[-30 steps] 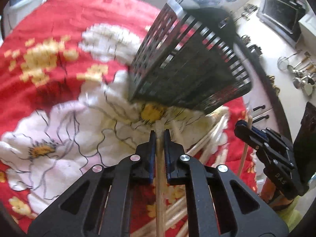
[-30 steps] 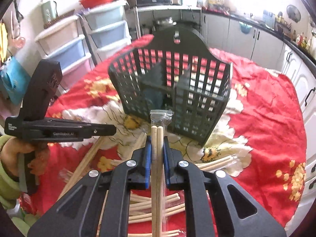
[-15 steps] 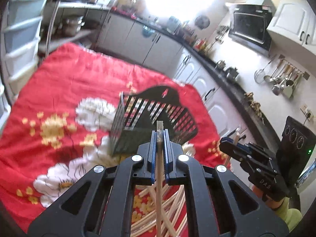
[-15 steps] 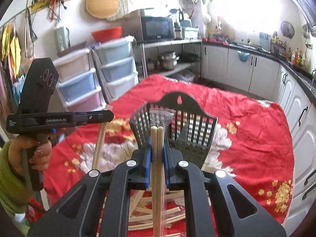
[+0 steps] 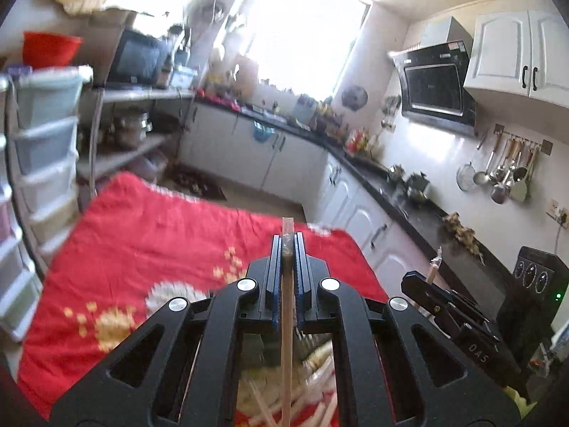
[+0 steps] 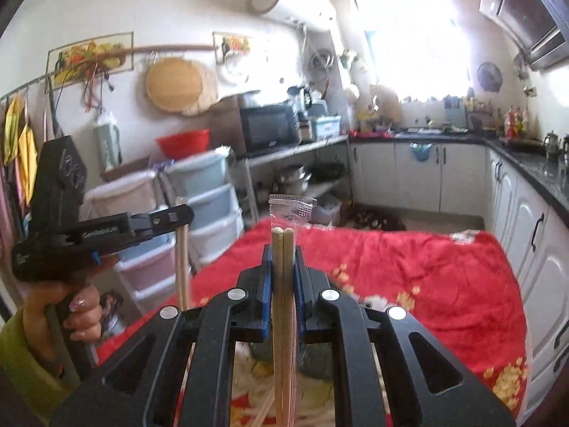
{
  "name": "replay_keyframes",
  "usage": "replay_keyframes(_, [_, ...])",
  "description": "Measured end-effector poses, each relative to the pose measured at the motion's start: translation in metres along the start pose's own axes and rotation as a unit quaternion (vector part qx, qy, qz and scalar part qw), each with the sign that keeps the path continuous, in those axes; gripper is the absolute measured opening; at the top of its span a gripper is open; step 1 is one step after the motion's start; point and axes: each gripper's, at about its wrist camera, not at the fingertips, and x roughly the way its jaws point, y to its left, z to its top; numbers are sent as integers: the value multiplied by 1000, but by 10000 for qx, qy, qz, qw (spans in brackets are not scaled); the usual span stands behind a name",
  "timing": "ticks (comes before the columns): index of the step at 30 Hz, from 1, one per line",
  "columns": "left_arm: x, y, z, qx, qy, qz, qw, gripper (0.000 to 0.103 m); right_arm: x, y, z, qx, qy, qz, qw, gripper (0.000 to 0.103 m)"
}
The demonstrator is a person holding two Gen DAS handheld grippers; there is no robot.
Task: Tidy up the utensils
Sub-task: 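Lift the chopsticks with both tools and carry them above the green caddy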
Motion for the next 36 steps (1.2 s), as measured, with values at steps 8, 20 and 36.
replay_keyframes(8, [8,-11,26,118,-634,401,9971,3,16,-14,21,27,-599,-67,9982,11])
replay_keyframes(20, [21,-12,37,172,-1396,700,9876,3,44,-29,23,-89,-1096,-504,9927,11])
replay_keyframes(36, [58,9,1,289,-1356,719,9877,4,75,-47,-2,-46,-873,-938,9917,11])
